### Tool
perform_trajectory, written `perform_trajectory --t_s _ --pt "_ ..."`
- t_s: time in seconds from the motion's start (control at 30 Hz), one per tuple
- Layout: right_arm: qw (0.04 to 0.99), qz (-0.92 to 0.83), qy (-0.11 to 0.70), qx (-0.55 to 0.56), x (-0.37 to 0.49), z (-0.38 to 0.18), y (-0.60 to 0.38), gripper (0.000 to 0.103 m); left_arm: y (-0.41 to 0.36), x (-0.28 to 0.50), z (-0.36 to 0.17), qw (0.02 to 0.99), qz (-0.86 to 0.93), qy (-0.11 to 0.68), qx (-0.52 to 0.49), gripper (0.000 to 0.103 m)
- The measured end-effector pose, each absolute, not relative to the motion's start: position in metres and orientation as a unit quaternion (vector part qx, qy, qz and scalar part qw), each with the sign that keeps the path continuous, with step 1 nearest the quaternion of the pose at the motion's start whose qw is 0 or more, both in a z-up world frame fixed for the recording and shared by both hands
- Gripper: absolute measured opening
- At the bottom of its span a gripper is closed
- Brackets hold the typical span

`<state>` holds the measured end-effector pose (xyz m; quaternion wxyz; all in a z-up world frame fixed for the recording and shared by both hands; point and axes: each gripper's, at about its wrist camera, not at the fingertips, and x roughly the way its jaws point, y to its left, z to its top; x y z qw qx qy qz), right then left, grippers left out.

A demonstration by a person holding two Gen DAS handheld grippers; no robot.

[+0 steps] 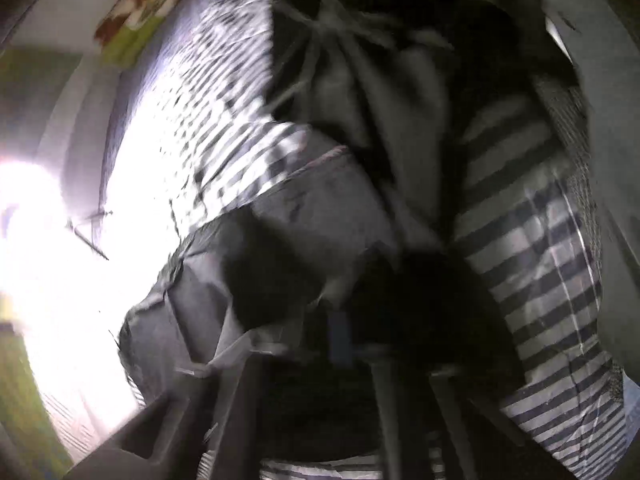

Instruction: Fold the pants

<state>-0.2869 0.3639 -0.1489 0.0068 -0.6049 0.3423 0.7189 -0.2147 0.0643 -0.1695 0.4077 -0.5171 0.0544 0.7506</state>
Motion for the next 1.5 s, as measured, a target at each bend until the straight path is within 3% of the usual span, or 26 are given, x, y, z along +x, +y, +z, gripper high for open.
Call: perform_trajectory --t_s 0.17,0.23,0.3,0.43,0.53,0.8,0.97,1.17,1.3,1.4,1.5 --pt "-0.107 0.870 0.222 -0.427 -0.261 -0.027 0.319 0.002 0.046 -0.225 -0.157 0.397 0.764 0.030 -0.508 0.058" --pt "-0.107 0.914 0.155 -0.359 -0.232 0.000 0.313 0.002 0.046 -0.224 -0.158 0.396 0.764 0.035 -0.508 0.058" --pt "-0.103 0.912 0.143 -0.370 -0.218 -0.018 0.321 0.002 0.049 -0.223 -0.166 0.396 0.757 0.041 -0.518 0.058" --pt "-0.029 0.822 0.167 -0.544 -0.227 -0.132 0.345 0.002 0.060 -0.216 -0.184 0.398 0.741 0.058 -0.537 0.058" --pt "0.000 0.797 0.165 -0.580 -0.219 -0.166 0.356 0.002 0.062 -0.210 -0.186 0.401 0.741 0.069 -0.533 0.058" --pt "-0.014 0.802 0.277 -0.529 -0.194 -0.135 0.376 0.001 0.051 -0.210 -0.178 0.404 0.744 0.063 -0.529 0.052" --pt "0.028 0.780 0.219 -0.586 -0.200 -0.168 0.365 0.001 0.032 -0.218 -0.159 0.390 0.765 0.044 -0.511 0.052" --pt "0.032 0.785 0.178 -0.593 -0.195 -0.162 0.363 0.004 0.005 -0.239 -0.164 0.367 0.769 0.004 -0.523 0.052" --pt "0.068 0.784 0.126 -0.605 -0.190 -0.158 0.373 0.004 0.010 -0.224 -0.199 0.348 0.764 0.064 -0.539 0.050" --pt "0.101 0.817 0.086 -0.562 -0.181 -0.132 0.369 0.004 0.007 -0.204 -0.184 0.358 0.767 0.093 -0.524 0.051" --pt "0.076 0.843 0.064 -0.528 -0.182 -0.106 0.345 0.005 -0.018 -0.203 -0.156 0.341 0.795 0.086 -0.494 0.052"
